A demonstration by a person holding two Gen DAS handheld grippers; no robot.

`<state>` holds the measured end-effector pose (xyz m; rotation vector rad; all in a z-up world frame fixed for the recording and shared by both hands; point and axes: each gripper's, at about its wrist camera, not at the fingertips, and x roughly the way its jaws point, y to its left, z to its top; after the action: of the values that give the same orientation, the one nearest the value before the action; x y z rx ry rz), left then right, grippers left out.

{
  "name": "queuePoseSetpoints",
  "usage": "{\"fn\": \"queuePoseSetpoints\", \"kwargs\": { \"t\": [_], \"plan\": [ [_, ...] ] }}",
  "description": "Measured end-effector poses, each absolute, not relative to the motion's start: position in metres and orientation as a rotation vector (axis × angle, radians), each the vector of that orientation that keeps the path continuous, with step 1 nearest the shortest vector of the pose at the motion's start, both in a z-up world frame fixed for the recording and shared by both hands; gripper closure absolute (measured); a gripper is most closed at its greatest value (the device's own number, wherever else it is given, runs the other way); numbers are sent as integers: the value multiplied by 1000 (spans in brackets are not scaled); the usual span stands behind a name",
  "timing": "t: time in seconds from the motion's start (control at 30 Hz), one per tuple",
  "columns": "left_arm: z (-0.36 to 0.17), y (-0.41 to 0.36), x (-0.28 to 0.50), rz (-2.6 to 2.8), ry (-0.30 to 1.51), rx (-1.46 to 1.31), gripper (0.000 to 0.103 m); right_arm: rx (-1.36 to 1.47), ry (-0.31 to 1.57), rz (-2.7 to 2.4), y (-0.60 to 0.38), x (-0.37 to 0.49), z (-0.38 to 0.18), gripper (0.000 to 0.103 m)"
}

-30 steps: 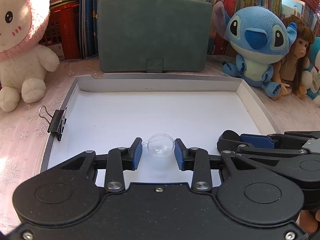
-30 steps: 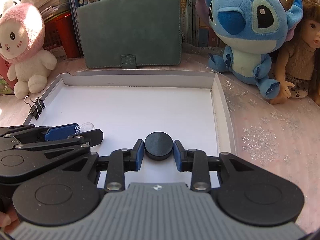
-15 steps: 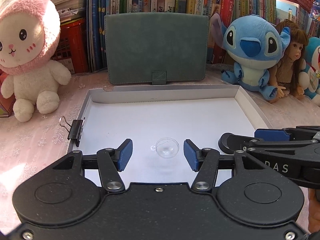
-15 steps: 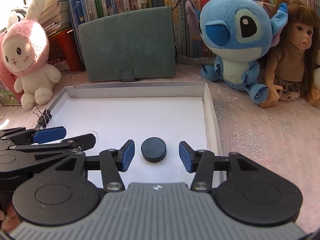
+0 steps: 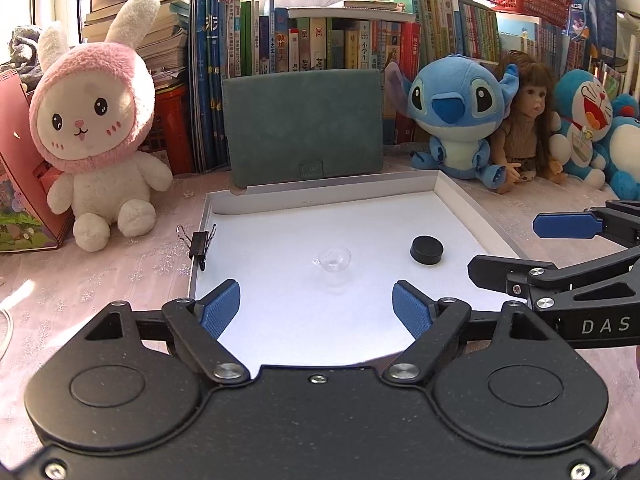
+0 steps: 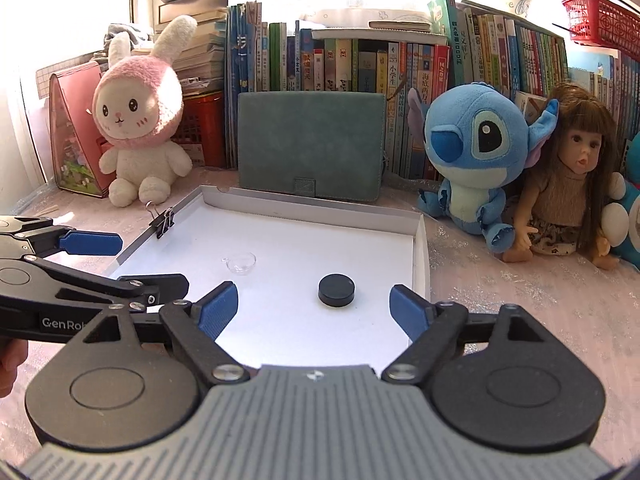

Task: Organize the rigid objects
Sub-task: 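Open both grippers to drop the dome and the puck into the tray, then move both grippers back toward the remaining black lids beside the nuts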

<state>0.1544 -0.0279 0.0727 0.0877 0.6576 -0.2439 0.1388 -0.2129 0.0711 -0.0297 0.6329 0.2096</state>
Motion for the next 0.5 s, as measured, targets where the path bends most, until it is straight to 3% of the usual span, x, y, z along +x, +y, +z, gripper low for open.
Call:
{"fn": "queuePoseSetpoints", "kwargs": {
  "t": [0.5],
  "plan": [
    [58,-7,75,-329,644,30,16,-79,545,246,-210,61,56,0]
  ]
}}
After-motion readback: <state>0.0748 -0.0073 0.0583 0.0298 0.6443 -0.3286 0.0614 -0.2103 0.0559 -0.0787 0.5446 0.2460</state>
